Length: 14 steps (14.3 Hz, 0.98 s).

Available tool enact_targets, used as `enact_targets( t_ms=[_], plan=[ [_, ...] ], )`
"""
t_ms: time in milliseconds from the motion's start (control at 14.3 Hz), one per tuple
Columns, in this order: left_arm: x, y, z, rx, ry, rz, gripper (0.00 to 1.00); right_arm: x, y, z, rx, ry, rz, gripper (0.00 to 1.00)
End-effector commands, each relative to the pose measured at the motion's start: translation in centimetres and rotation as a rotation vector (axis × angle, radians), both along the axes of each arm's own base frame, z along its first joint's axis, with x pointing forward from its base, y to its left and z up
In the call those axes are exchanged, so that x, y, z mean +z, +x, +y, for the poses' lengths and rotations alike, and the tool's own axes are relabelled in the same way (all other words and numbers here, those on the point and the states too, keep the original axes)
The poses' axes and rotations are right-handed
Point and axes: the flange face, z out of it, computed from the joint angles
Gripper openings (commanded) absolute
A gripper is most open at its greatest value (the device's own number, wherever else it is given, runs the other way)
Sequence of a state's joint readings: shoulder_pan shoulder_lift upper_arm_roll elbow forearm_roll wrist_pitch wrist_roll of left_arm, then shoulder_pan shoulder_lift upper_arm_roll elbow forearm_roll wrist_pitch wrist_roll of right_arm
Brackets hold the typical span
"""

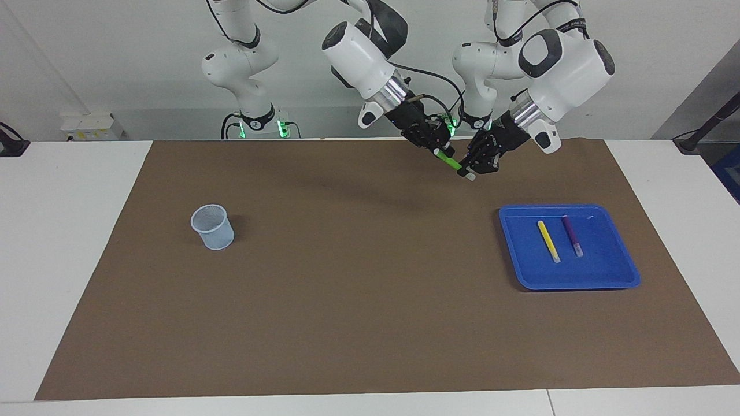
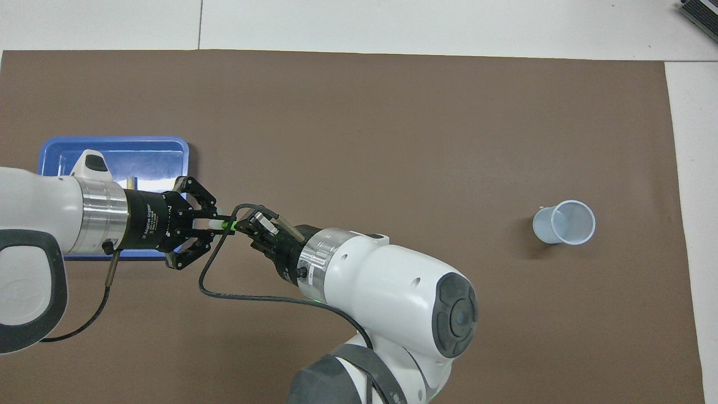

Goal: Transfer and insert pens with both arms
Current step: 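Grasp the green pen with the right gripper and open the left gripper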

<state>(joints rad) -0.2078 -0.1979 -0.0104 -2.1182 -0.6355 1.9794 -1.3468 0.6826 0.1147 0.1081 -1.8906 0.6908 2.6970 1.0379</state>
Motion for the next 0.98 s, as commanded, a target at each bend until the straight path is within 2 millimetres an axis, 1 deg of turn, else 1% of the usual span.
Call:
enact_targets(
  t_ms=[0,419,559,838,908],
  plan=[
    [0.17,-0.88,-0.07,0.023,-0.017,-0.003,0.0,-0.13,0.34,-0.13,0.006,0.007,-0.017,0.42],
    [0.25,-0.9,-0.06,0.024,-0.017,-0.004,0.0,-0.03,-0.13,0.26,0.006,0.012,-0.007,0.42],
    [0.25,-0.9,-0.06,0.024,-0.017,-0.004,0.0,-0.03,-0.13,0.26,0.008,0.011,-0.009,0.4],
    [0.25,-0.9,-0.06,0.024,-0.017,-0.004,0.0,-0.17,-0.19,0.21,0.008,0.008,-0.007,0.1],
    [0.25,-0.9,-0.06,0.024,-0.017,-0.004,0.0,-0.26,-0.23,0.29,0.01,0.008,-0.006,0.04]
  ],
)
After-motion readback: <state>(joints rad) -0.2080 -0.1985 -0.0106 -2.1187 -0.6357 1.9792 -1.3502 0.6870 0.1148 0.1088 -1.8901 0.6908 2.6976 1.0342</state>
